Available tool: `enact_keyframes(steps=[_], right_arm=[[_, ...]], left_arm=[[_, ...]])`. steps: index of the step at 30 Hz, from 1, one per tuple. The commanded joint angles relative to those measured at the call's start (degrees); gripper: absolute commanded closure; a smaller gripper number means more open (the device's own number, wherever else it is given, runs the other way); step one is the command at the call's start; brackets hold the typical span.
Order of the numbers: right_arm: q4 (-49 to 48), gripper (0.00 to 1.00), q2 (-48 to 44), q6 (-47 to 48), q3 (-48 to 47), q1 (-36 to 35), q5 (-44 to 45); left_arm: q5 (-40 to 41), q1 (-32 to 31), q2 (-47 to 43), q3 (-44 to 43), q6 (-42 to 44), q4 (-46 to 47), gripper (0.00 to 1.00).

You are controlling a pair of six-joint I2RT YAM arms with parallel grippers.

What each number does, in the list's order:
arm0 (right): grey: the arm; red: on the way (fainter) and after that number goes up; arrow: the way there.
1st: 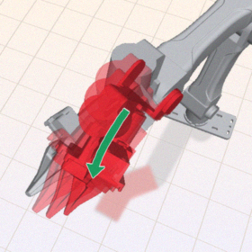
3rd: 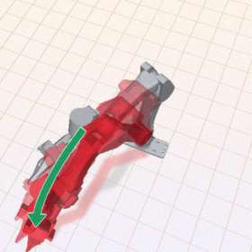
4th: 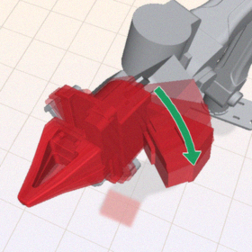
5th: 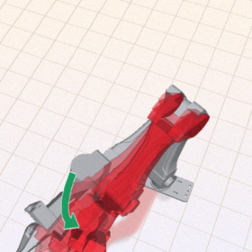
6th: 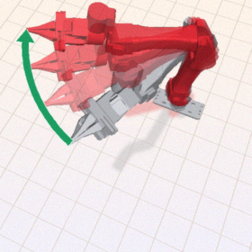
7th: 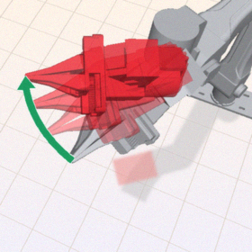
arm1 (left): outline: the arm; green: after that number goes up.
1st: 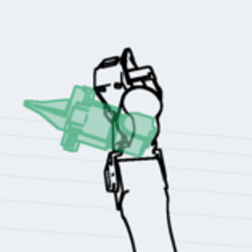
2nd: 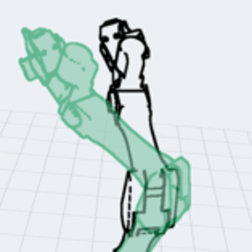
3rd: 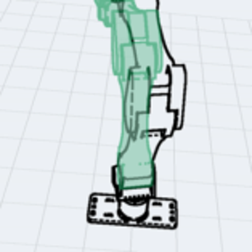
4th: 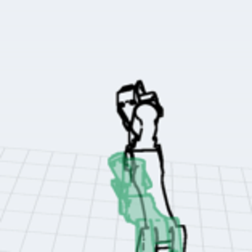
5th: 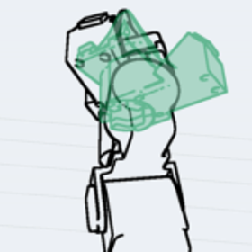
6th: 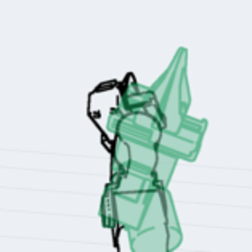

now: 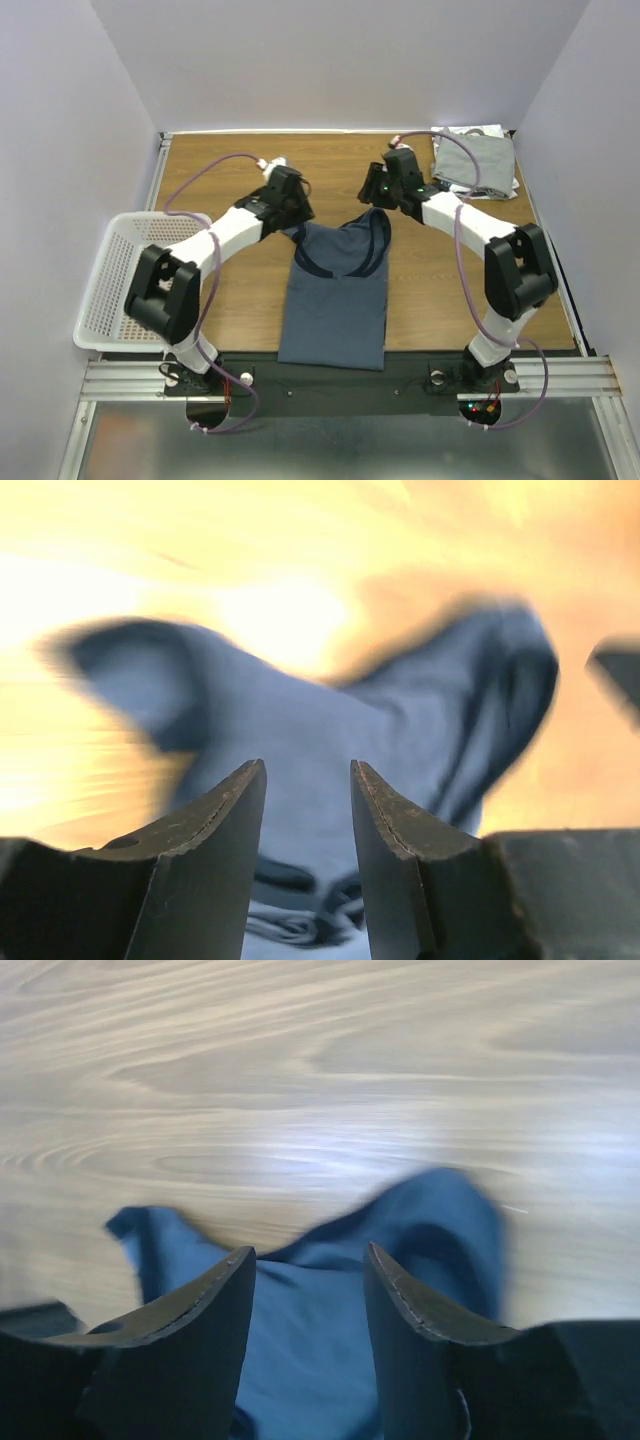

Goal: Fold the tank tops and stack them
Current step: Fold the tank top

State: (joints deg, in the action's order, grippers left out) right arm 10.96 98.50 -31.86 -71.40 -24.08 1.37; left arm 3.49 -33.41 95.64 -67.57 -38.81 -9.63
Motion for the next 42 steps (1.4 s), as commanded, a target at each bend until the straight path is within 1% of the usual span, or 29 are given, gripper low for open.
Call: enact_keyframes(steps=[1, 3, 4, 5, 6, 8, 10, 13, 17, 20, 26, 34, 37, 38, 41, 42], right_arm=[[-2.5, 0.49, 5.2, 2.6, -7.0, -6.7, -4.1], [-2.5, 0.5, 9.9, 4.1, -10.0, -8.8, -6.0], [-2.5, 0.51, 13.4, 5.0, -13.5, -10.4, -6.6], [-2.5, 0.51, 13.4, 5.3, -15.0, -11.1, -7.2], [-2.5, 0.52, 16.2, 5.5, -16.2, -11.7, -7.7], [-2.3, 0.51, 18.7, 5.0, -19.0, -12.7, -8.0], [-2.3, 0.5, 19.3, 4.9, -19.5, -13.2, -8.2], [-2.3, 0.49, 18.8, 5.3, -19.0, -14.2, -7.1], [-2.4, 0.5, 18.2, 5.8, -17.3, -15.0, -5.9], [-2.4, 0.51, 16.8, 5.7, -15.4, -15.7, -4.4], [-2.6, 0.54, 13.9, 4.6, -10.4, -15.9, -3.2], [-2.8, 0.55, 9.9, 4.0, -5.0, -16.2, -3.4], [-2.8, 0.56, 9.2, 3.7, -3.2, -16.2, -3.6], [-2.8, 0.56, 8.7, 3.6, -2.8, -16.1, -3.7], [-2.9, 0.57, 8.5, 3.5, -1.0, -16.2, -3.8], [-2.9, 0.58, 8.3, 3.3, 0.1, -16.3, -3.7]], left_arm=[[8.3, 6.3, -6.7, 3.8, -5.4, -2.8, 0.5], [7.2, 8.8, -7.4, 5.2, -6.0, -3.0, 0.5], [5.4, 10.6, -7.0, 5.8, -5.7, -1.5, 0.5], [4.9, 10.6, -6.3, 5.9, -5.6, -1.3, 0.5], [4.3, 12.5, -5.4, 5.2, -5.2, -1.1, 0.5], [1.3, 15.1, -1.5, 3.2, -4.9, -1.5, 0.5], [-5.9, 16.4, 0.3, 2.7, -5.3, -0.8, 0.5], [-8.7, 16.5, 1.1, 3.5, -8.5, 0.4, 0.48], [-12.3, 16.8, 1.5, 5.6, -14.4, 3.6, 0.43], [-15.3, 16.8, 2.5, 6.0, -18.5, 6.0, 0.43], [-14.4, 16.9, 4.7, 5.2, -22.8, 5.5, 0.41], [-13.0, 16.9, 10.6, 0.6, -23.7, 4.7, 0.43], [-12.2, 16.9, 11.7, -0.3, -23.9, 4.8, 0.46], [-11.7, 17.0, 12.4, -0.6, -23.8, 4.8, 0.49], [-10.5, 17.0, 12.9, -2.2, -22.9, 4.5, 0.53], [-10.1, 16.9, 13.3, -3.0, -22.6, 4.5, 0.57]])
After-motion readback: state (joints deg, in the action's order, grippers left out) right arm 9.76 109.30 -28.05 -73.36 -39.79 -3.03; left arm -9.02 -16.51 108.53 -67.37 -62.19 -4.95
